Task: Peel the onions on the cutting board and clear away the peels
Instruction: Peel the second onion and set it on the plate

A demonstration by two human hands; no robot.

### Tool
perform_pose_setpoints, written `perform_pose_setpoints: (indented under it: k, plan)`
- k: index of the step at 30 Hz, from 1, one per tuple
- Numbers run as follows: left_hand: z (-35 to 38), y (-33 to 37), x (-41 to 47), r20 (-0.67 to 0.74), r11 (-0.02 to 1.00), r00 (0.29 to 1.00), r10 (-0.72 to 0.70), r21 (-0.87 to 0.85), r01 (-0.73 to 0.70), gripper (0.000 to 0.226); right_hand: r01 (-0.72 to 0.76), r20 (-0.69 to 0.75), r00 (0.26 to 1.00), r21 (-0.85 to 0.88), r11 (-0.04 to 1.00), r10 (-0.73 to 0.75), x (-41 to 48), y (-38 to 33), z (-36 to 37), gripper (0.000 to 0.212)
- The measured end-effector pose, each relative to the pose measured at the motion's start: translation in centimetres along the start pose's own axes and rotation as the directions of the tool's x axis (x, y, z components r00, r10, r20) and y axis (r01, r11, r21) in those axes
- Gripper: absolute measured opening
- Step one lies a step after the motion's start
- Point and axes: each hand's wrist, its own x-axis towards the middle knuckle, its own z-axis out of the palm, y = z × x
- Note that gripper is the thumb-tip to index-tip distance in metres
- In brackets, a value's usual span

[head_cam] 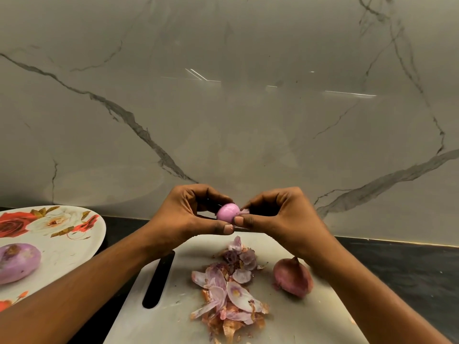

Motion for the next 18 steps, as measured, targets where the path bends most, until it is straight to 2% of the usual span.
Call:
perform_pose_setpoints:
  k: [4, 9, 14, 18]
  plan:
    - [0.1, -0.2, 0.1, 0.012, 0.998, 0.999, -0.038, -0.042, 0.039, 0.048, 0.056, -0.022, 0.998, -0.063, 0.996, -0.057, 0.0, 0.2, 0.0, 0.014]
    - [0.5, -0.4, 0.1, 0.029, 0.976, 0.997, -0.076, -0.205, 0.081, 0.048, 0.02, 0.013, 1.0, 0.08, 0.997, -0.021, 0.4, 0.3, -0.3, 0.013]
    - [0.1, -0.2, 0.3, -0.032, 0.951, 0.993, -0.116, -0.292, 0.101, 0.046, -0.11, 0.168, 0.984, 0.331, 0.937, 0.056, 0.1, -0.2, -1.5, 0.016]
    - [-0.2, -0.1, 0.4, -0.049, 0.964, 0.992, -0.114, -0.246, 0.099, 0.048, -0.098, 0.086, 0.993, 0.3, 0.949, 0.075, 0.3, 0.1, -1.5, 0.014]
